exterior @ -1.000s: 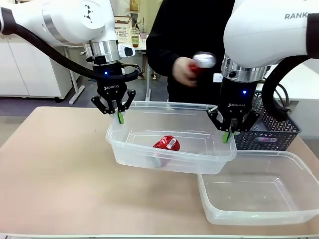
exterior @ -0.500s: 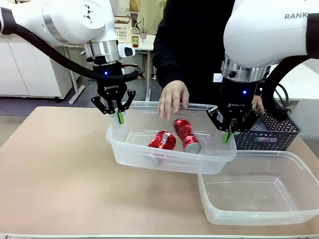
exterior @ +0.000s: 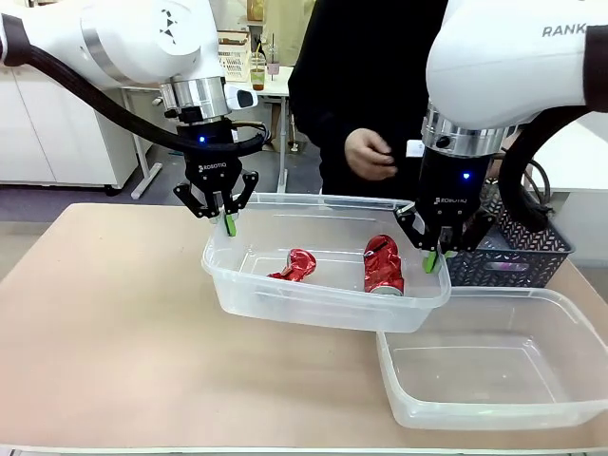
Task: Sort the waste into each basket.
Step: Offer the picked Organizing box to the human.
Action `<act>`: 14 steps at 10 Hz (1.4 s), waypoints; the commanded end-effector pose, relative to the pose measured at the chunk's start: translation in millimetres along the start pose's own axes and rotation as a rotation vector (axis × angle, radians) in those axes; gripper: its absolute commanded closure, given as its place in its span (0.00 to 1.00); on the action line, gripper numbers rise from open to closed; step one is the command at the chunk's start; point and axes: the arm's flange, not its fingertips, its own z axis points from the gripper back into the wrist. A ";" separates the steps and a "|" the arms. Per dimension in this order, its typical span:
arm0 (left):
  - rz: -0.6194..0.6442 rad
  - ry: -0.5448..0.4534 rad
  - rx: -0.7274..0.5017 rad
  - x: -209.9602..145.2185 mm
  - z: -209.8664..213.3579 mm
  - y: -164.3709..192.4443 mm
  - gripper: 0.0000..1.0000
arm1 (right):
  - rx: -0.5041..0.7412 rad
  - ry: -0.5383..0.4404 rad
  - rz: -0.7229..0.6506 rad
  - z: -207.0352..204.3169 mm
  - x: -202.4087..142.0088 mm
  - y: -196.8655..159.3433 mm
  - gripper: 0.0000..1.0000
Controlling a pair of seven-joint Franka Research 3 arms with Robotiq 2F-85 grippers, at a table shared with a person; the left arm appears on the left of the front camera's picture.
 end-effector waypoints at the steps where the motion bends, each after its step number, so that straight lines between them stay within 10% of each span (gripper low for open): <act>1: 0.033 -0.012 -0.040 -0.9 6.2 -0.1 0.94 | 0.007 0.002 0.022 1.0 -0.8 -1.7 0.95; 14: 0.033 -0.012 -0.040 -0.9 6.2 -0.1 0.94 | 0.007 0.002 0.022 1.0 -0.8 -1.7 0.95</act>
